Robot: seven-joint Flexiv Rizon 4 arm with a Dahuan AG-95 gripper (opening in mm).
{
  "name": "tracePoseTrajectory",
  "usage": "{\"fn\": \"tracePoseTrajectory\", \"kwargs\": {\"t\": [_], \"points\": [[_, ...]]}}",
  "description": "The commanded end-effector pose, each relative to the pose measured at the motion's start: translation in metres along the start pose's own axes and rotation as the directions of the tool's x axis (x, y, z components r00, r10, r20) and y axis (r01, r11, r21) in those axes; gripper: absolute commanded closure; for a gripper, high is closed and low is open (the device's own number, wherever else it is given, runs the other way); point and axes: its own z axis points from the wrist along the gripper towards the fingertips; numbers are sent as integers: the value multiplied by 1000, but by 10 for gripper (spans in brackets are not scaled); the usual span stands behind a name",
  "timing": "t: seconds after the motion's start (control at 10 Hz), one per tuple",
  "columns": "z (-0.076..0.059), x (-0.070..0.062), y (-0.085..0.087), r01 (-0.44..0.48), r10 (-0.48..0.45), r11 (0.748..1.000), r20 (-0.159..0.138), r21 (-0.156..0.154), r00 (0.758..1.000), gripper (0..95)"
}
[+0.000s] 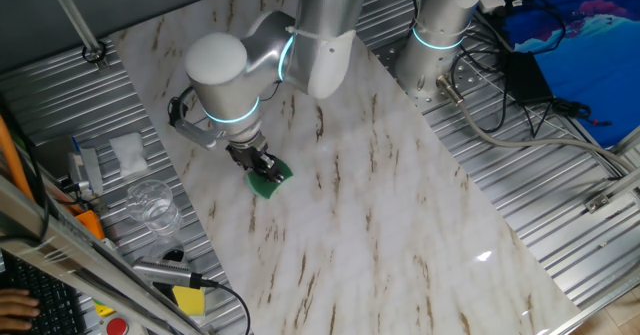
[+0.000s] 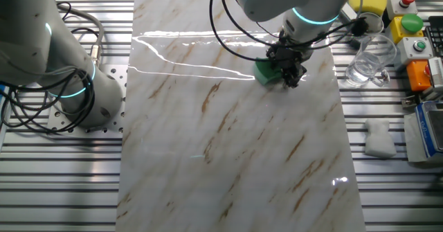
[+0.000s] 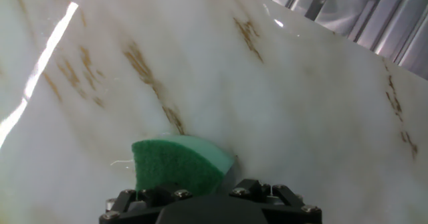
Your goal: Clean the tabletop with a sponge
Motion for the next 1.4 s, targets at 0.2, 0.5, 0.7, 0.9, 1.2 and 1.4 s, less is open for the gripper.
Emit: {"fn": "tracePoseTrajectory", "kwargs": {"t": [0.2,0.5,0.7,0.9,1.2,1.4], "points": [[0,1,0,0,1,999,14,-46,1000,380],[0,1,0,0,1,998,16,-55,1000,380],[0,1,0,4,-3,998,16,-62,1000,380],[0,1,0,3,-2,998,14,-69,1000,380],[0,1,0,4,-3,997,9,-72,1000,380],[0,1,0,11,-10,997,11,-74,1000,380]]}}
